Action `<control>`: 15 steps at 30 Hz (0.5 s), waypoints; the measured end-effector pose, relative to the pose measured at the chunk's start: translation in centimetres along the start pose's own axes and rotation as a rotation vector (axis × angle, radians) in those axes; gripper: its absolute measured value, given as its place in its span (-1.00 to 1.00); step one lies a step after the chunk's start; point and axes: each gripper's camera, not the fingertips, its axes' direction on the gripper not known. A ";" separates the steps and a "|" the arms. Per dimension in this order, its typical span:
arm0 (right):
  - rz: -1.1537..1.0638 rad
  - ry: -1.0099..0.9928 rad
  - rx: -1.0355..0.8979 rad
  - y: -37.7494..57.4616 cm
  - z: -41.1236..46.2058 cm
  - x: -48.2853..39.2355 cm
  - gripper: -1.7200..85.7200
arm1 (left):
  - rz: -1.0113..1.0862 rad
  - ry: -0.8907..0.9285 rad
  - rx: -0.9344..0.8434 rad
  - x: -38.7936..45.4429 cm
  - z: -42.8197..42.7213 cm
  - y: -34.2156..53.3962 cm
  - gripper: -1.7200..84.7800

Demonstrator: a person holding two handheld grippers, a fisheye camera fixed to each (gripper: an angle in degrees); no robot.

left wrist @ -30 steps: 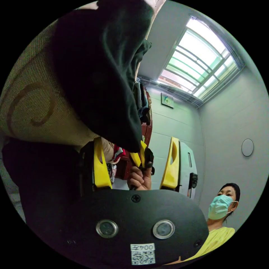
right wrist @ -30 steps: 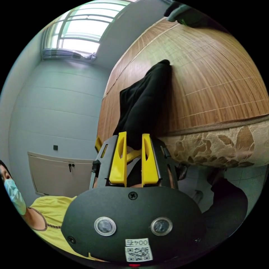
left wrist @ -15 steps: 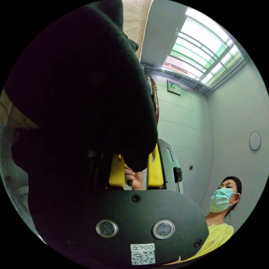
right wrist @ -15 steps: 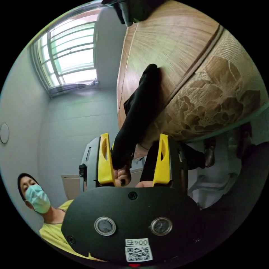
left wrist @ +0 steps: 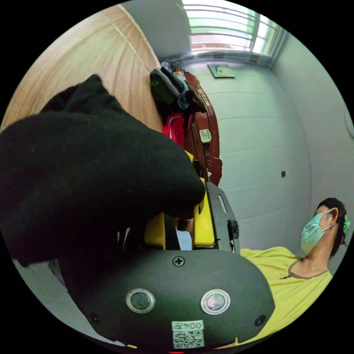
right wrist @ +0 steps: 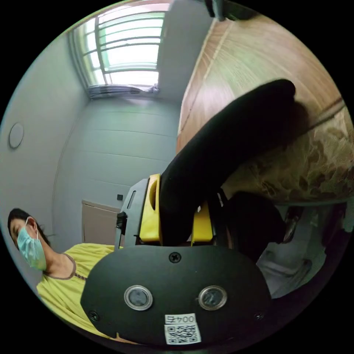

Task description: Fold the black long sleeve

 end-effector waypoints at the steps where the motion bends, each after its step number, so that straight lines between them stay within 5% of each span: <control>1: -0.048 0.001 0.041 1.3 -1.2 -2.0 -0.67 | 0.062 0.005 -0.029 2.9 1.5 -0.6 -0.66; 15: -0.305 0.371 0.719 35.6 -19.9 -22.7 -0.70 | 0.377 0.484 -0.688 30.2 33.2 6.0 -0.64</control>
